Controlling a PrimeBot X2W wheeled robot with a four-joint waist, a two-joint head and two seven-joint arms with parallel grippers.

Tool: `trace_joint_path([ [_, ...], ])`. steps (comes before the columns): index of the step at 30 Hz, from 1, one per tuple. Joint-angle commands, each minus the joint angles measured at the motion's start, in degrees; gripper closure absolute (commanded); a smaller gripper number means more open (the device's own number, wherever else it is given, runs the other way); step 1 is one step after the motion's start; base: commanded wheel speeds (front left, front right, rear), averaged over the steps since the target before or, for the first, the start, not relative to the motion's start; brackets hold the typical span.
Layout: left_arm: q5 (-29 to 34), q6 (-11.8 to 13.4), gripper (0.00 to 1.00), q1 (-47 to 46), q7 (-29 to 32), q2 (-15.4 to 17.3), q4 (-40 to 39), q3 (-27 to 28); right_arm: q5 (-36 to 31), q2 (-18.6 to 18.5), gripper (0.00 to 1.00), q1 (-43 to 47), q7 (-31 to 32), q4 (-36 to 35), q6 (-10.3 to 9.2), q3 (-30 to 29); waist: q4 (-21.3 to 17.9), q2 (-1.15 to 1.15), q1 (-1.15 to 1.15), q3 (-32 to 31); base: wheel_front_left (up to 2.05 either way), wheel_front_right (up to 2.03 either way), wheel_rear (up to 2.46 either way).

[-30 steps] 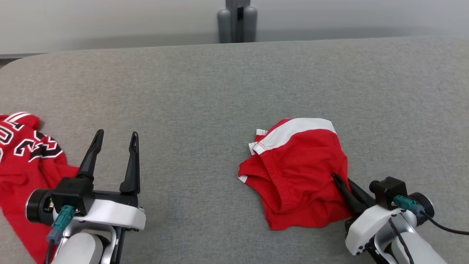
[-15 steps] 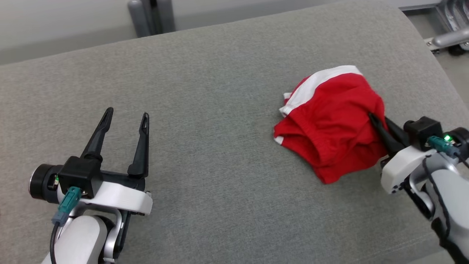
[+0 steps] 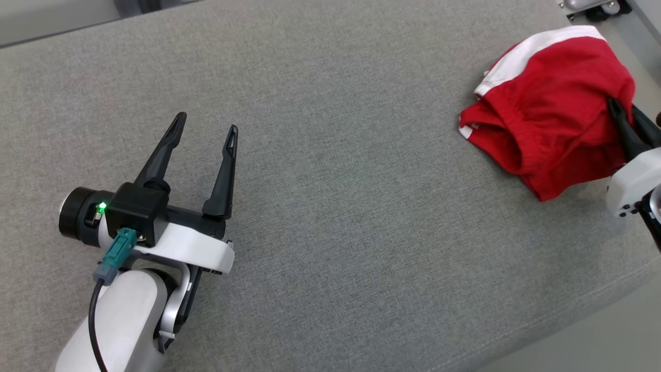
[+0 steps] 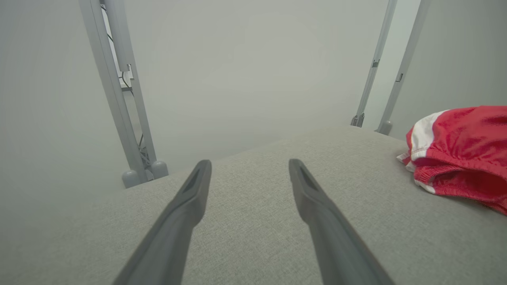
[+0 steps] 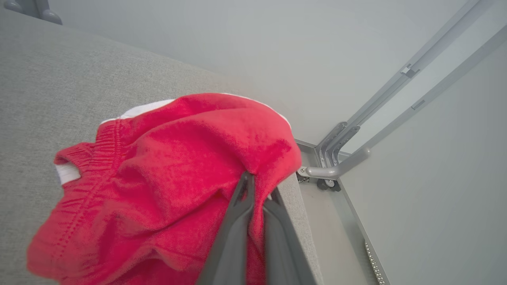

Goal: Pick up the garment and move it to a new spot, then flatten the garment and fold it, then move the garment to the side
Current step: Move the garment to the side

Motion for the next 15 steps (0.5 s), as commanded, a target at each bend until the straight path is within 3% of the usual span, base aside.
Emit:
trace_joint_path([
  [1, 0.19, -0.38, 0.0, -1.04, 0.06, 0.15, 0.18, -0.11, -0.77, 0.16, 0.0, -0.6, -0.42, 1.76, -0.04, -1.02, -0.01, 0.0, 0.0, 0.9, 0.0, 0.0, 0.0],
  [9, -0.52, -0.39, 0.0, -1.98, -0.96, -0.36, 1.84, -0.13, -2.69, 2.06, 0.0, -0.06, -0.4, 4.26, -0.04, -8.58, -0.02, 0.0, 0.0, 1.69, 0.0, 0.0, 0.0],
  [15, -1.88, 0.33, 0.0, -0.36, -2.66, -0.69, 3.39, 1.15, -1.25, 5.25, 0.0, 3.4, -0.39, -2.67, -0.04, -15.79, 0.36, 0.0, 0.0, -0.31, 0.0, 0.0, 0.0],
])
